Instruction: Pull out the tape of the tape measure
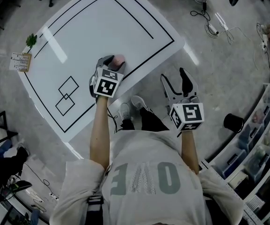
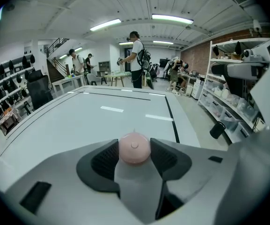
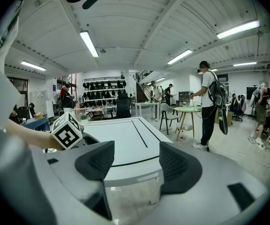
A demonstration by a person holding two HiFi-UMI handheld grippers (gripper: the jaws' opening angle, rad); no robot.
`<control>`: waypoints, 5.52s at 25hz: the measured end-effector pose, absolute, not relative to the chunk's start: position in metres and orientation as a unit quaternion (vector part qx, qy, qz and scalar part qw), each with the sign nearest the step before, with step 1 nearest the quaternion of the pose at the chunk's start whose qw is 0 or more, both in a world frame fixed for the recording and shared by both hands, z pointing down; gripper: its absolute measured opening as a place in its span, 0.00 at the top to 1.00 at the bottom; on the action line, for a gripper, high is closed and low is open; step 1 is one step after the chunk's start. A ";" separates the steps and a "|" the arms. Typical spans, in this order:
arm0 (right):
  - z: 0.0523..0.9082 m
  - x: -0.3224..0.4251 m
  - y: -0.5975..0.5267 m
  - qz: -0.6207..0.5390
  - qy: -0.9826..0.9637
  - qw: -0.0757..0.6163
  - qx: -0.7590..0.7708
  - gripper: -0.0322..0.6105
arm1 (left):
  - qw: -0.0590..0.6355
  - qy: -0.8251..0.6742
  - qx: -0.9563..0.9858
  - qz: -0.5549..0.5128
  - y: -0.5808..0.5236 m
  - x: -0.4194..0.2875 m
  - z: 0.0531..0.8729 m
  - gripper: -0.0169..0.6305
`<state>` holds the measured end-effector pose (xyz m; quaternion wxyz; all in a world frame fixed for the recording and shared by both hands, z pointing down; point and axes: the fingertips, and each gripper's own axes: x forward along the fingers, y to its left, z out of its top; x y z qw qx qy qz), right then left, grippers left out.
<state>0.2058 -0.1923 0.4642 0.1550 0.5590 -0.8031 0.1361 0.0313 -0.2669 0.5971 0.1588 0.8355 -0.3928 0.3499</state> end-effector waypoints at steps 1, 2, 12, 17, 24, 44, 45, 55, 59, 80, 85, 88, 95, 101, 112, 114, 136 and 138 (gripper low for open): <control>0.463 0.206 -0.192 0.135 -0.804 0.155 0.559 0.46 | 0.159 -0.396 0.834 0.349 -0.267 0.030 0.597 0.61; 0.462 0.205 -0.193 0.134 -0.804 0.154 0.558 0.46 | 0.158 -0.401 0.833 0.347 -0.268 0.029 0.595 0.61; 0.429 0.180 -0.210 0.088 -0.834 0.132 0.528 0.47 | 0.076 -0.469 0.829 0.294 -0.283 0.007 0.499 0.61; 0.397 0.154 -0.219 0.050 -0.858 0.110 0.499 0.47 | 0.011 -0.519 0.819 0.243 -0.274 -0.020 0.421 0.61; 0.356 0.114 -0.219 0.010 -0.886 0.068 0.458 0.48 | -0.042 -0.624 0.768 0.140 -0.228 -0.074 0.331 0.61; 0.327 0.049 -0.205 -0.029 -0.921 0.039 0.387 0.49 | -0.140 -0.742 0.653 0.065 -0.132 -0.156 0.258 0.61; 0.326 0.049 -0.205 -0.031 -0.921 0.041 0.387 0.49 | -0.146 -0.738 0.655 0.072 -0.133 -0.155 0.257 0.61; 0.299 -0.010 -0.175 -0.167 -0.955 0.073 0.233 0.49 | -0.247 -0.547 0.735 0.317 -0.124 -0.095 0.299 0.61; 0.312 -0.031 -0.141 -0.232 -0.951 0.151 0.138 0.52 | -0.239 -0.448 0.779 0.367 -0.110 -0.075 0.323 0.61; 0.365 -0.070 -0.096 -0.337 -0.915 0.221 -0.025 0.90 | -0.200 -0.369 0.811 0.407 -0.092 -0.069 0.360 0.61; 0.356 -0.091 -0.092 -0.346 -0.916 0.197 -0.053 0.90 | -0.188 -0.404 0.796 0.410 -0.087 -0.090 0.351 0.61; 0.349 -0.099 -0.087 -0.341 -0.920 0.185 -0.055 0.90 | -0.185 -0.416 0.792 0.408 -0.082 -0.099 0.344 0.61; 0.340 -0.116 -0.086 -0.325 -0.930 0.151 -0.078 0.90 | -0.162 -0.479 0.762 0.405 -0.066 -0.126 0.336 0.61; 0.333 -0.138 -0.074 -0.315 -0.936 0.128 -0.097 0.90 | -0.154 -0.533 0.732 0.397 -0.048 -0.149 0.329 0.61; 0.328 -0.124 -0.133 -0.286 -0.948 0.141 -0.001 0.90 | -0.129 -0.611 0.675 0.393 -0.016 -0.204 0.328 0.61; 0.330 -0.124 -0.134 -0.269 -0.953 0.137 0.007 0.90 | -0.129 -0.612 0.675 0.392 -0.017 -0.204 0.329 0.61; 0.336 -0.118 -0.147 -0.273 -0.950 0.150 0.028 0.90 | -0.136 -0.604 0.686 0.382 -0.027 -0.208 0.330 0.61; 0.336 -0.117 -0.149 -0.259 -0.954 0.148 0.040 0.90 | -0.137 -0.604 0.685 0.383 -0.027 -0.209 0.330 0.61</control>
